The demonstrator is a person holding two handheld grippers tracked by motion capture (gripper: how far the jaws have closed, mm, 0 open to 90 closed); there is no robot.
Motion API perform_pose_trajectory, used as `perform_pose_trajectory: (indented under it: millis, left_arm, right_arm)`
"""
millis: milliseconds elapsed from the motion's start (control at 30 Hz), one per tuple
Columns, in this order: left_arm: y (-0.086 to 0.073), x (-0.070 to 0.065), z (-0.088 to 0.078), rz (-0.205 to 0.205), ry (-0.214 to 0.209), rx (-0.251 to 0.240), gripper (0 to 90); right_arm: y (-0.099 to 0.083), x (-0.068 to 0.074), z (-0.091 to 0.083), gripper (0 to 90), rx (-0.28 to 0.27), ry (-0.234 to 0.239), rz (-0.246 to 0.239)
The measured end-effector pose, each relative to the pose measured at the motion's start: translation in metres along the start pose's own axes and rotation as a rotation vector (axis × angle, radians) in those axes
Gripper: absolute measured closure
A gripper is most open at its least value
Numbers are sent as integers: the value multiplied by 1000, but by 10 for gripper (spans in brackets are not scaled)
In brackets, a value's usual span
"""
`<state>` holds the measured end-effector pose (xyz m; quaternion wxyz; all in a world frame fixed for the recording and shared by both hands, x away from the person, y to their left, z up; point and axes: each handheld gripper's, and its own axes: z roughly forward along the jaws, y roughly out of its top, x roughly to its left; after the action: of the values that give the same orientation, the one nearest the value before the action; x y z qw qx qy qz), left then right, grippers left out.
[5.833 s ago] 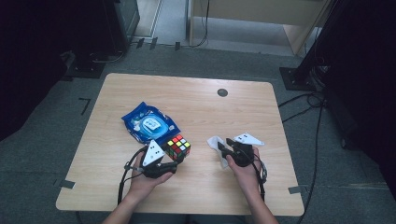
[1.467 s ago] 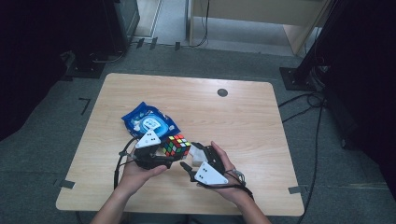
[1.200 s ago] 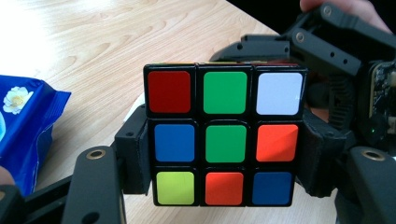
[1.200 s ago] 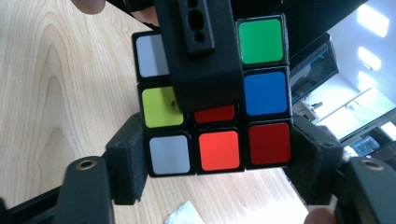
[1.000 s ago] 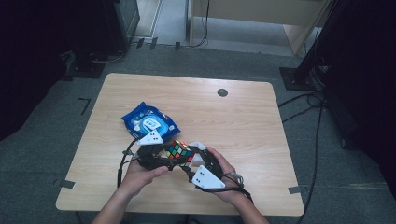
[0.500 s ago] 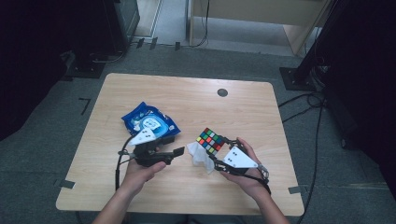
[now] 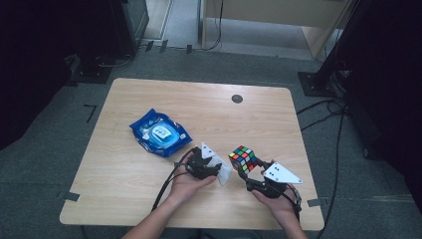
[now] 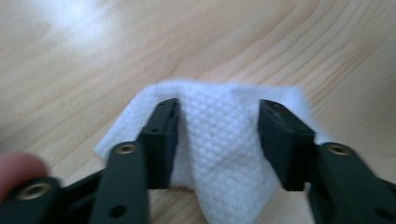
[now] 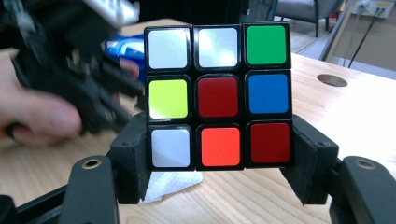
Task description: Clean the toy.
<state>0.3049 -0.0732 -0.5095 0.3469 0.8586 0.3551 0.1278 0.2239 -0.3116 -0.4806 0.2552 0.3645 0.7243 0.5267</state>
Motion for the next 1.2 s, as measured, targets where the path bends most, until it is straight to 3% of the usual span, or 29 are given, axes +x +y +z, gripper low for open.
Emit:
perform_pose_trajectory:
  millis: [67,133,167,267,367,433,567,633,667,767,800,900,933,1100,1200]
  left_arm:
    - [-3,4,-3,19,7,-8,672]
    - [-6,12,-11,-7,-29,-26,842]
    - [-9,16,-18,-18,-46,-50,886]
    - [-19,27,-44,-73,-96,-174,900]
    - [-21,33,-72,-70,-113,-283,900]
    - [-19,35,-91,-98,-192,-367,900]
    - [-11,21,-113,-32,-375,-470,900]
    - [-7,11,-118,8,-446,-487,900]
    - [-6,6,-120,30,-456,-490,900]
    - [-5,-3,-118,77,-434,-472,895]
    - [-6,-2,-117,69,-429,-465,893]
    - [-7,10,-113,-32,-487,-464,894]
    - [-7,15,-111,-55,-486,-458,895]
    - [-12,27,-102,-123,-409,-409,897]
    - [-13,26,-103,-129,-416,-409,897]
  right_arm:
    - [-1,-2,-1,346,-4,-5,2]
    - [-2,-1,-3,346,-5,0,-3]
    - [-3,0,-3,346,-8,3,-9]
    - [-3,5,-1,346,-7,9,-23]
    - [-3,14,5,346,1,34,-34]
    - [-3,24,11,346,15,58,-51]
    - [-4,46,23,346,43,87,-95]
    - [-3,56,26,347,50,100,-112]
    - [-3,60,27,347,56,104,-121]
    - [-1,68,28,347,55,107,-131]
    - [0,70,27,347,49,106,-141]
    - [3,73,22,347,24,110,-158]
    - [4,74,20,347,13,120,-165]
    - [7,80,14,347,-10,138,-227]
    - [7,82,15,348,-8,136,-225]
